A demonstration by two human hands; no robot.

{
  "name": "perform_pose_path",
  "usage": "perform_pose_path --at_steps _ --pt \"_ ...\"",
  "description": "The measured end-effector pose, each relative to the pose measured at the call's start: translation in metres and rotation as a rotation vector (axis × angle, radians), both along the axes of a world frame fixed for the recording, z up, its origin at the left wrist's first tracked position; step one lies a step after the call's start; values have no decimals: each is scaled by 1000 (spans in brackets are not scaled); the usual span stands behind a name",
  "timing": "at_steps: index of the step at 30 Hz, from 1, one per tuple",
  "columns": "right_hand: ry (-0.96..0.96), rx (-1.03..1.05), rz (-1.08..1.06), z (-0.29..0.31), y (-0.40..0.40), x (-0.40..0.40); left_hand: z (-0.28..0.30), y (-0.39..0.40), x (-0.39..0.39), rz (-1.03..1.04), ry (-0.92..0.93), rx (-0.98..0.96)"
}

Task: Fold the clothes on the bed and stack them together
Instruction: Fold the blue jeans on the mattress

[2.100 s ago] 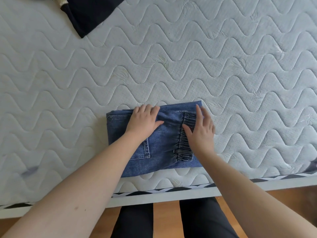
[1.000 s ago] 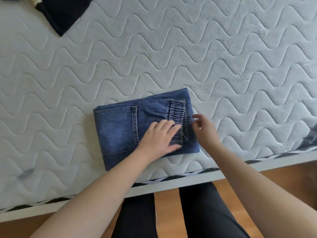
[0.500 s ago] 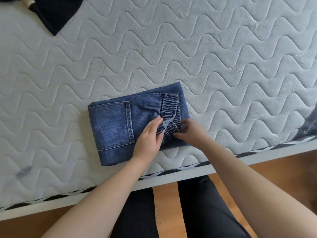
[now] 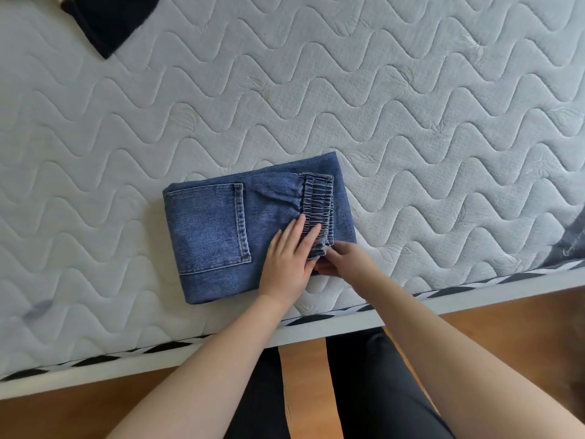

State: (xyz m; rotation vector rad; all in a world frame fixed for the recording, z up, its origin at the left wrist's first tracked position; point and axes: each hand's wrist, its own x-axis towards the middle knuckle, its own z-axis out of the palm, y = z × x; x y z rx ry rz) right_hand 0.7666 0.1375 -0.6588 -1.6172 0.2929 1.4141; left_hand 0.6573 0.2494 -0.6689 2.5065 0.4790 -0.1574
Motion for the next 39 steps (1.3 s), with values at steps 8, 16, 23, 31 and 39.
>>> perform_pose_path --at_steps 8,16,23,31,39 --pt "-614 -431 277 6 -10 26 -27 -17 -6 -94 245 163" --pt "-591 -245 173 -4 21 47 18 41 -14 9 -41 -67" --pt "-611 -347 286 -12 33 56 16 148 -87 773 -20 23" --pt "-678 -195 217 -7 37 37 -6 167 -106 1069 215 -749" --pt "-727 -111 265 -9 49 25 -6 140 -97 1165 60 -750"
